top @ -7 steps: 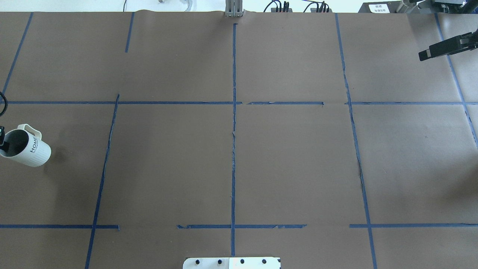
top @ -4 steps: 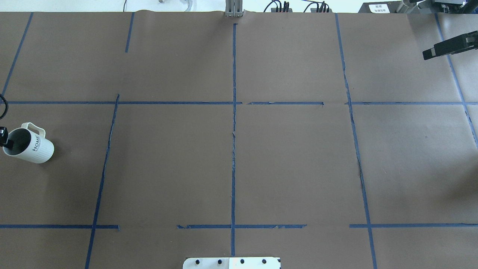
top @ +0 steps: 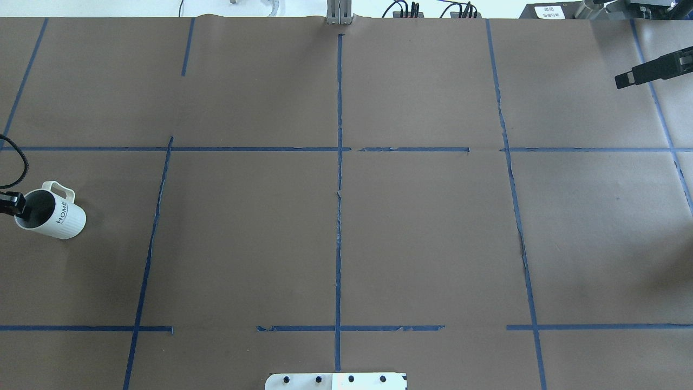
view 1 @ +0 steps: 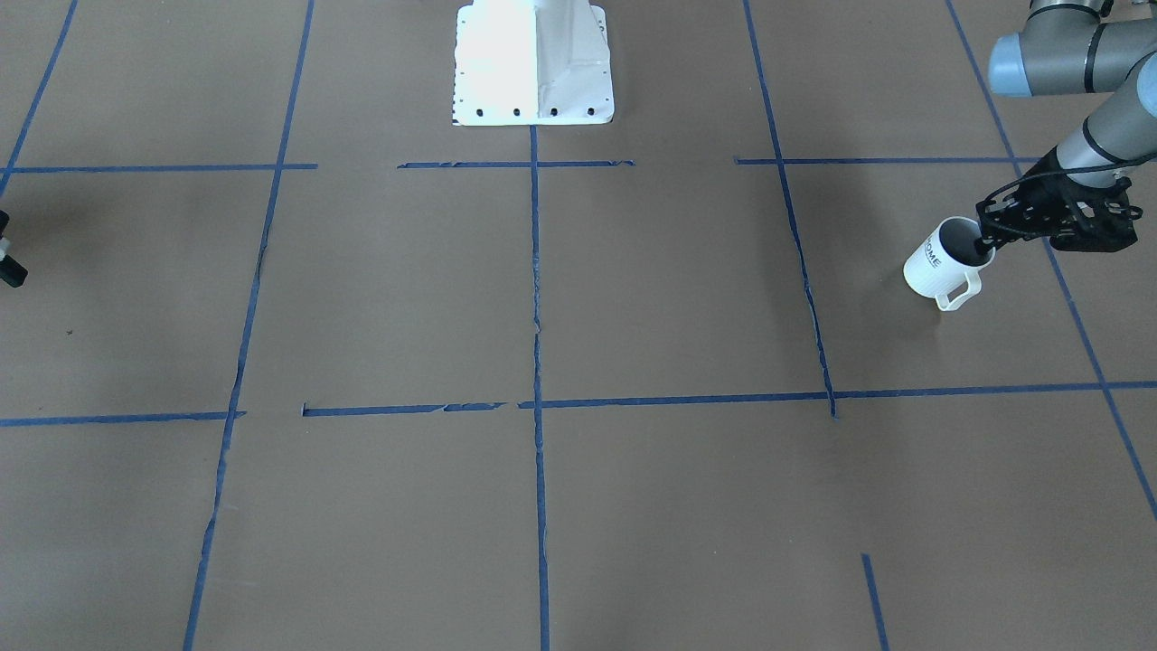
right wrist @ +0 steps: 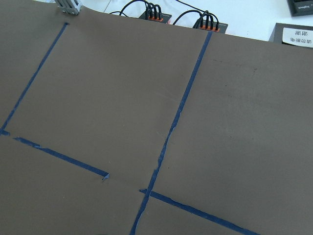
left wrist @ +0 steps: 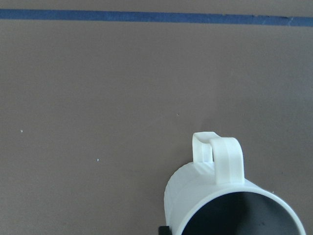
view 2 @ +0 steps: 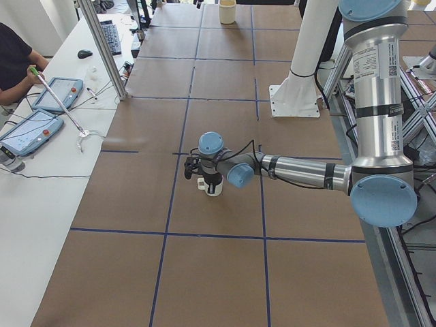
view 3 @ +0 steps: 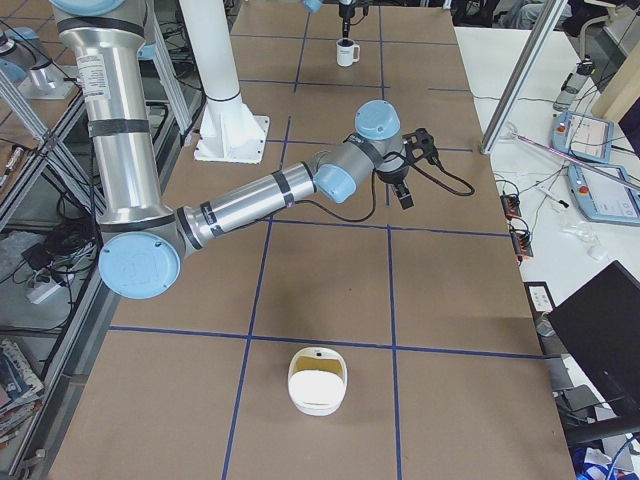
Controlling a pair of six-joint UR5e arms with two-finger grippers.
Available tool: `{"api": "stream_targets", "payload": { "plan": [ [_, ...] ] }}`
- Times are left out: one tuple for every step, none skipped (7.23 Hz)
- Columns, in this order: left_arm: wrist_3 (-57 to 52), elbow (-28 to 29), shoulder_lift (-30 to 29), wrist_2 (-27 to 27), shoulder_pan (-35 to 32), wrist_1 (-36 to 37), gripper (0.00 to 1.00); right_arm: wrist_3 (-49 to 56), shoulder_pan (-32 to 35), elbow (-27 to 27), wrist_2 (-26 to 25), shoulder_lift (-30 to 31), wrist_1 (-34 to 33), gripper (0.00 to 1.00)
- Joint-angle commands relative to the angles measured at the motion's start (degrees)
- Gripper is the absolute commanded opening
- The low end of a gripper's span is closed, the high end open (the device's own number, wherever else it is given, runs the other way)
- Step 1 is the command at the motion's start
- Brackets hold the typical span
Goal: Left arm hands cup to right arm to dump lemon
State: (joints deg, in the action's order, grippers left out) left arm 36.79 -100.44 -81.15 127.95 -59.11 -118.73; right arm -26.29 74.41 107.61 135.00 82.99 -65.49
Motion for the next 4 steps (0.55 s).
{"api": "stream_targets", "payload": {
  "plan": [
    [-3.9, -0.9, 0.3, 0.5, -0.1, 0.3, 1.0, 0.8, 0.2, 1.2, 0.1, 1.6, 0.0, 1.0],
    [-3.7, -3.3, 0.4, 4.4, -2.4, 0.7, 1.0, 0.9, 1.1, 1.5, 0.5, 3.6, -0.5, 1.0],
    [-3.7, -4.8, -0.3, 10.0, -10.2, 3.2, 1.0, 3.5, 2.7, 1.5, 3.3, 7.6, -0.5, 1.0],
    [-4.6, -5.6, -0.4, 11.7, -15.2, 3.7, 1.0, 7.4, 4.7, 1.5, 4.8, 11.0, -0.8, 1.0]
  ]
}}
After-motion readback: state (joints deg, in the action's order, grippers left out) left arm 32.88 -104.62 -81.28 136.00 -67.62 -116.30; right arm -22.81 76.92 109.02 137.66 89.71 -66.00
